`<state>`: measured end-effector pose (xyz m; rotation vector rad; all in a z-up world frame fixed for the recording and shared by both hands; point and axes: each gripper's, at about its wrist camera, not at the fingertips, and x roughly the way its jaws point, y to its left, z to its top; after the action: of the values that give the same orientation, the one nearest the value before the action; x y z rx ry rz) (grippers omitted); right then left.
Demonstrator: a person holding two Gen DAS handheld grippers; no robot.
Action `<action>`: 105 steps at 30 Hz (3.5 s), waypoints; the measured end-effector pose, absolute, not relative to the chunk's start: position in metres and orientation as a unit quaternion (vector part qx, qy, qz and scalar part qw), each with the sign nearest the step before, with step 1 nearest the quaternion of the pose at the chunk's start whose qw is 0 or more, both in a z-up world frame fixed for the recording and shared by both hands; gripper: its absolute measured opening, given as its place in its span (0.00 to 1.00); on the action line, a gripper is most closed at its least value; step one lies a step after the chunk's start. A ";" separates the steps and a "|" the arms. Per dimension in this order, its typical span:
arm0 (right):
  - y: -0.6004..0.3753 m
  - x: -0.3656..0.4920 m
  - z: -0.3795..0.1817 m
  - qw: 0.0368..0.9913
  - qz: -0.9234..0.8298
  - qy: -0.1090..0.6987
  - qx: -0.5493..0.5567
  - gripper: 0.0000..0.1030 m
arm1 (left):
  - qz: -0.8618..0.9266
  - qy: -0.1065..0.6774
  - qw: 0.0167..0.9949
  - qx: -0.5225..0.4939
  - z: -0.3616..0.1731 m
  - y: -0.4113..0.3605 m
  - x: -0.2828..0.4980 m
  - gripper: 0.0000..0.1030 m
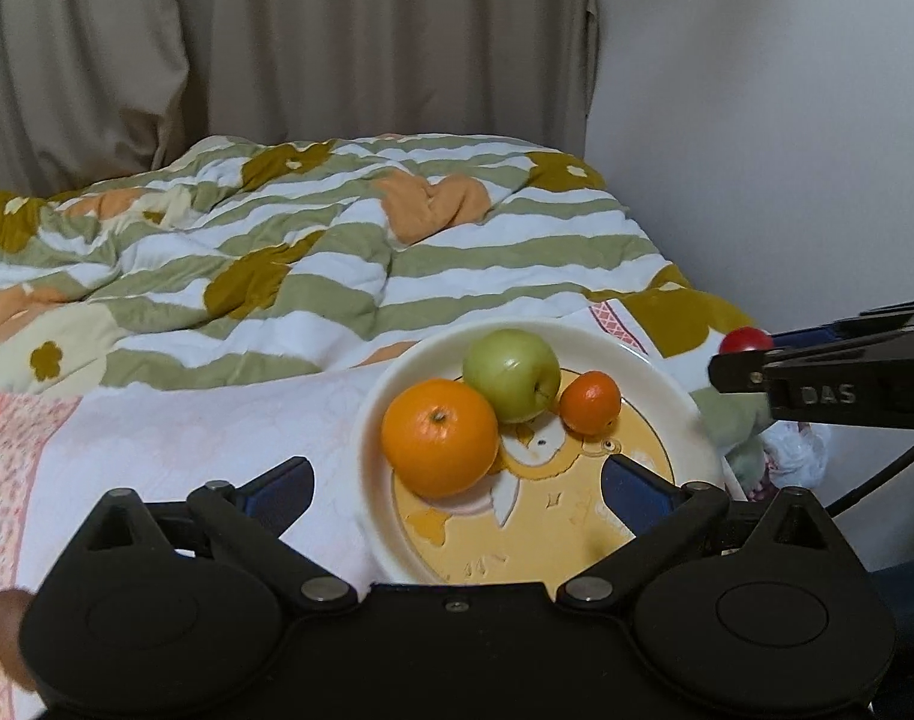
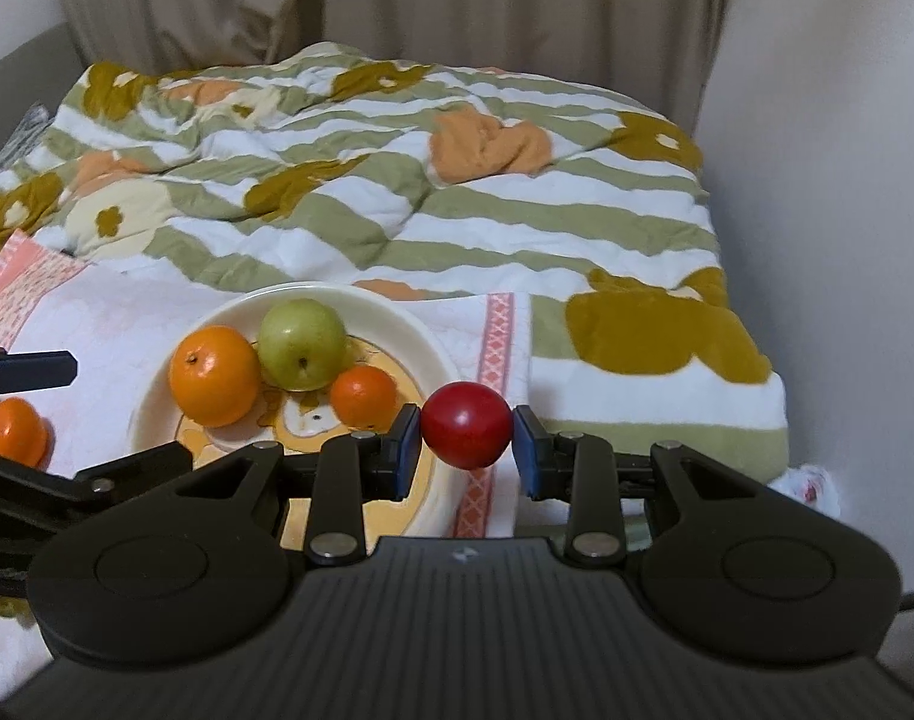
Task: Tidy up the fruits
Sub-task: 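Open the left gripper to drop the orange while the right gripper releases the tomato, then move both grippers back toward the yellow pear and kiwi on the cloth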
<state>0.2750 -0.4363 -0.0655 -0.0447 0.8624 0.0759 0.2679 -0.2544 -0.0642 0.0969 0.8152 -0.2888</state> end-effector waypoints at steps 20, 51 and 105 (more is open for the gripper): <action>-0.402 0.282 -0.104 0.897 0.109 0.418 -0.092 0.59 | -0.098 0.395 0.913 0.040 -0.059 -0.225 0.219 1.00; -0.413 0.152 0.001 0.944 0.070 0.316 -0.058 1.00 | -0.024 0.286 0.958 0.013 0.025 -0.175 0.085 1.00; -0.204 0.185 -0.110 0.860 -0.093 0.484 0.133 0.85 | -0.086 0.443 0.892 0.012 -0.077 0.095 0.220 1.00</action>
<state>0.1854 -0.2044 -0.1098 0.2795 1.0157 -0.1948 0.2200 0.0947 -0.0771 0.0248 0.9200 -0.1777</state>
